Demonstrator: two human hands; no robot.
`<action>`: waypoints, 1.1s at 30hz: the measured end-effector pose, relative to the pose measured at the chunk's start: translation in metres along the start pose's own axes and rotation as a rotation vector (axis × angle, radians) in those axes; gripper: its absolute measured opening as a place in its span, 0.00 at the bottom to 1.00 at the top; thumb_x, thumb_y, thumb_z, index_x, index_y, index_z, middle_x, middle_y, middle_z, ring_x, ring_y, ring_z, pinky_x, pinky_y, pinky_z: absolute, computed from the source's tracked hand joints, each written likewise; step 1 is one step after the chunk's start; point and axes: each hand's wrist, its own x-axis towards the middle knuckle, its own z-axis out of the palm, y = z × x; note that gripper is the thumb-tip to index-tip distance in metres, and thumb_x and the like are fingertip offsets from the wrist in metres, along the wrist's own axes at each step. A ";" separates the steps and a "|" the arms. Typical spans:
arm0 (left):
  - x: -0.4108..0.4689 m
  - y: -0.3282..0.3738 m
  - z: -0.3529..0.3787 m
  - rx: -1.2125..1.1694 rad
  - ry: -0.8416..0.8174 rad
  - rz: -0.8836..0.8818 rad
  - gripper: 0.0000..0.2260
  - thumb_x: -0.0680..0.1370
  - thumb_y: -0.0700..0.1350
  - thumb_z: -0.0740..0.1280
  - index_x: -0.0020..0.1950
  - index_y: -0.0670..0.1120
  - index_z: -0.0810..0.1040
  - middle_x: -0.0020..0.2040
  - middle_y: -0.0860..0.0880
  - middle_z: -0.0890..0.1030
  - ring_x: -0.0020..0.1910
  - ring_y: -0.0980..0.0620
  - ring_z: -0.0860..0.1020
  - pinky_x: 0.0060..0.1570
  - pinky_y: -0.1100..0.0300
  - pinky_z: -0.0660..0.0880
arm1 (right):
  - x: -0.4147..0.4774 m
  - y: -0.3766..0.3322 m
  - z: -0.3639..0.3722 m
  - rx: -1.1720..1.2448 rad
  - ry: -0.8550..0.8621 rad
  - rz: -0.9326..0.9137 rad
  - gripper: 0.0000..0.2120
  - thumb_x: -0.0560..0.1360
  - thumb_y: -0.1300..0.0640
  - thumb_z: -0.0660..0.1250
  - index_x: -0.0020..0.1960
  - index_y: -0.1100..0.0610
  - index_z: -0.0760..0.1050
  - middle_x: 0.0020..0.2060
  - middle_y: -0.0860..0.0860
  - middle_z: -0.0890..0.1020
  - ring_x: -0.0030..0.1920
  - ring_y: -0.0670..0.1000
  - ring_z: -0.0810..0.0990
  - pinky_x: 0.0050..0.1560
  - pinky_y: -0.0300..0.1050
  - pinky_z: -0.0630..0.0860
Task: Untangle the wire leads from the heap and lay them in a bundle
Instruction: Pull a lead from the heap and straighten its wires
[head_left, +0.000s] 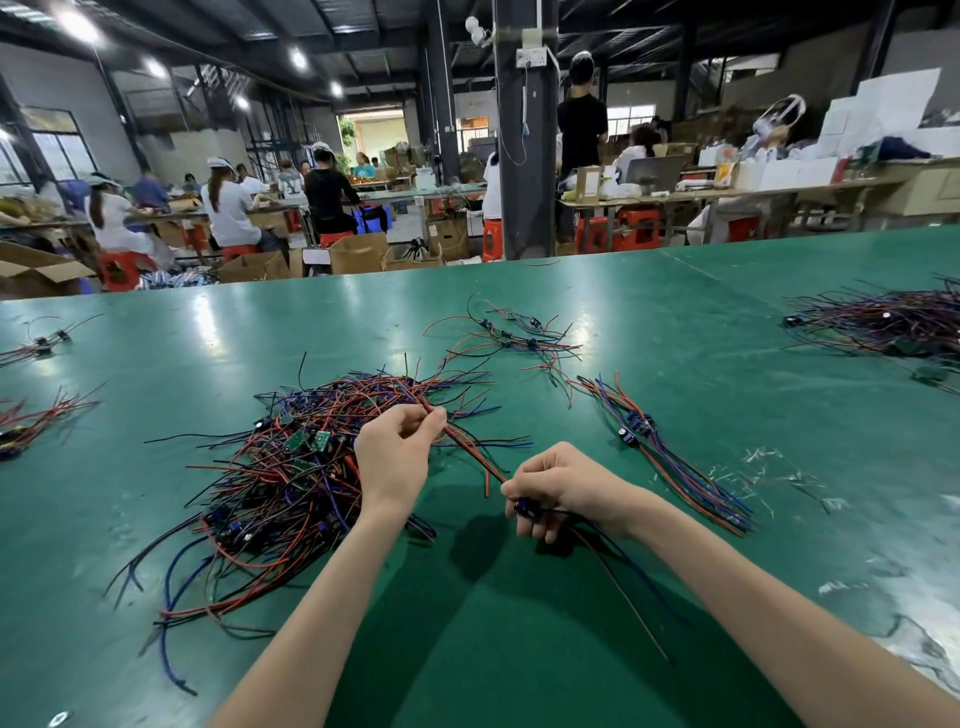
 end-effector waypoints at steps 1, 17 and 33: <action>0.000 0.000 0.001 -0.101 -0.006 -0.105 0.06 0.73 0.44 0.73 0.37 0.48 0.80 0.29 0.57 0.79 0.29 0.62 0.74 0.35 0.68 0.72 | 0.000 0.000 0.000 0.001 -0.001 -0.001 0.12 0.77 0.60 0.64 0.36 0.61 0.77 0.27 0.55 0.81 0.23 0.48 0.76 0.24 0.37 0.74; -0.002 0.004 0.004 -0.283 0.050 -0.202 0.04 0.72 0.44 0.74 0.39 0.48 0.80 0.31 0.56 0.80 0.27 0.62 0.72 0.31 0.70 0.71 | -0.005 -0.005 -0.001 -0.027 -0.046 0.000 0.12 0.77 0.61 0.63 0.36 0.61 0.77 0.27 0.54 0.81 0.22 0.48 0.75 0.25 0.36 0.74; -0.001 0.005 0.000 -0.092 0.124 0.036 0.03 0.73 0.45 0.74 0.42 0.47 0.83 0.35 0.55 0.82 0.32 0.63 0.76 0.37 0.72 0.73 | -0.005 -0.005 -0.003 0.000 -0.118 0.008 0.11 0.78 0.59 0.64 0.38 0.61 0.77 0.29 0.55 0.82 0.25 0.48 0.77 0.25 0.36 0.73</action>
